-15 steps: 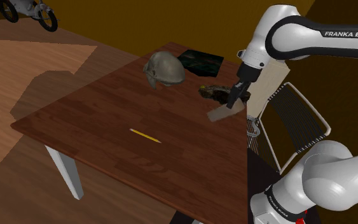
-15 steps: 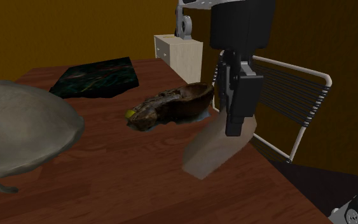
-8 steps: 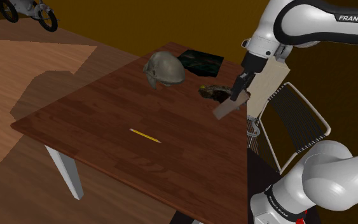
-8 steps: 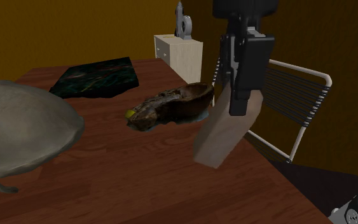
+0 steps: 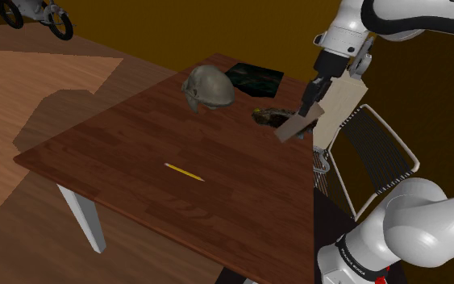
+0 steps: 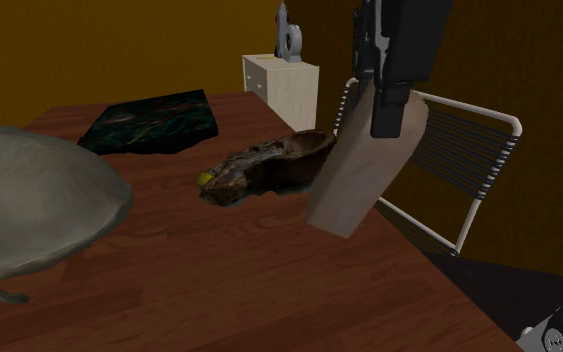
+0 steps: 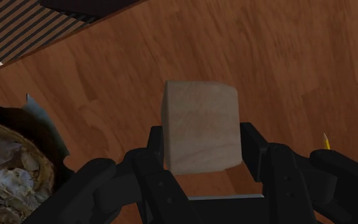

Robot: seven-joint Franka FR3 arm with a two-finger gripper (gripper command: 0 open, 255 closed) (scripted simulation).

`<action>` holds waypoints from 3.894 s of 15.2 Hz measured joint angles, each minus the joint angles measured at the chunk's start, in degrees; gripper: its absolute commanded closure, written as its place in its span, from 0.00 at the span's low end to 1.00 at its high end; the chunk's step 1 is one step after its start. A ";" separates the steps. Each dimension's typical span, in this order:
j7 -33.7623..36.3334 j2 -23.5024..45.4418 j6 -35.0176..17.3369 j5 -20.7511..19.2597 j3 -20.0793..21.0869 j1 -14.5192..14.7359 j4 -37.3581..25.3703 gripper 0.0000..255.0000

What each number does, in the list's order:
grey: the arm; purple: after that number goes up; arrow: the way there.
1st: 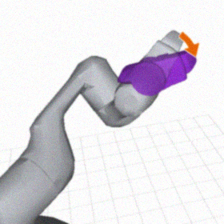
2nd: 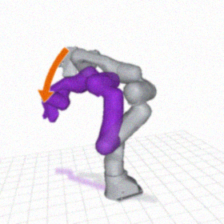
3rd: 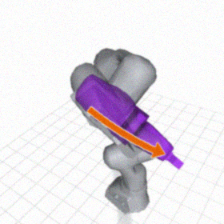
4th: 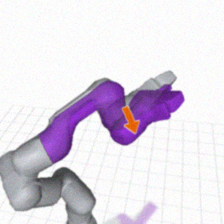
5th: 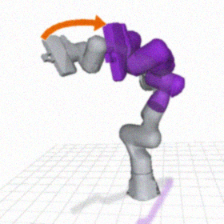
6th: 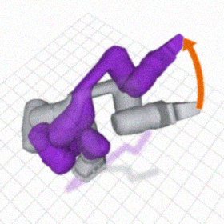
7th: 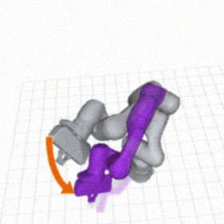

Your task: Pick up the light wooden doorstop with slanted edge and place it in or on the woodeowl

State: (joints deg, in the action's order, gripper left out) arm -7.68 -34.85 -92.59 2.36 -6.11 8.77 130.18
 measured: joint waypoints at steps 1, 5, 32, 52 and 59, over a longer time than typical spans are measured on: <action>0.06 0.17 0.80 0.02 0.01 0.02 -0.98 1.00; 0.18 0.91 3.63 0.07 -0.02 0.09 -4.54 1.00; -22.39 42.79 20.71 5.23 -16.48 -7.15 -60.65 1.00; -23.64 39.30 4.93 3.51 -16.29 -6.33 -41.57 1.00; -23.70 38.56 1.82 3.24 -16.19 -6.16 -37.81 1.00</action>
State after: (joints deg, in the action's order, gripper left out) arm -31.38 3.71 -90.77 5.60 -22.30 2.60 92.37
